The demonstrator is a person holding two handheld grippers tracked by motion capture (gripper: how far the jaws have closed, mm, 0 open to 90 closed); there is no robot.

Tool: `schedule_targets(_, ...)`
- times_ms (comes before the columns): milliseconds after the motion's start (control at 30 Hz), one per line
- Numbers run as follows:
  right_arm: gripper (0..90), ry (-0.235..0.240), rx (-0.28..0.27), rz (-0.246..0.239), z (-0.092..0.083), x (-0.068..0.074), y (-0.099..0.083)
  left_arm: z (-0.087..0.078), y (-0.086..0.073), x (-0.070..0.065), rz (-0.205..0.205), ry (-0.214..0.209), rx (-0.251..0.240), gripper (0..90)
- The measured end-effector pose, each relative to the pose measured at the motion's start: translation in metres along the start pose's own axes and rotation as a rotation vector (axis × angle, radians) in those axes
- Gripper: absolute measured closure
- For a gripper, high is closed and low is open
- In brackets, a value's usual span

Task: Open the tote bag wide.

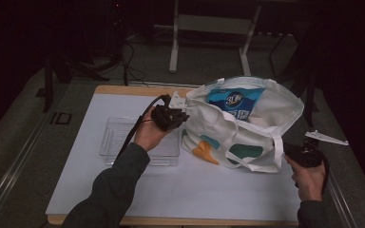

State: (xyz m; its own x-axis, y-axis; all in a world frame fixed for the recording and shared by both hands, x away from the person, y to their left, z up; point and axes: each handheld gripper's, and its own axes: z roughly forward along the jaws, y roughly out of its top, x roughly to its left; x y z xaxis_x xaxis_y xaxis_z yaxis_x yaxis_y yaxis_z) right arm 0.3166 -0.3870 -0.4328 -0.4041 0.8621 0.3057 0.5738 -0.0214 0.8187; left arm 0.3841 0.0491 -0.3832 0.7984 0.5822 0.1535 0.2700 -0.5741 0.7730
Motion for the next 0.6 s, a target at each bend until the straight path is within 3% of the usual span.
schedule_targets(367,88.7,0.004,0.012,-0.007,0.002,0.0,-0.006,0.004,-0.007,-0.003,-0.022,-0.007,-0.008,87.2)
schedule_targets(600,88.6,0.0,0.025,-0.013,0.005,0.002,-0.01,0.007,-0.01,-0.006,-0.012,-0.015,0.004,87.3)
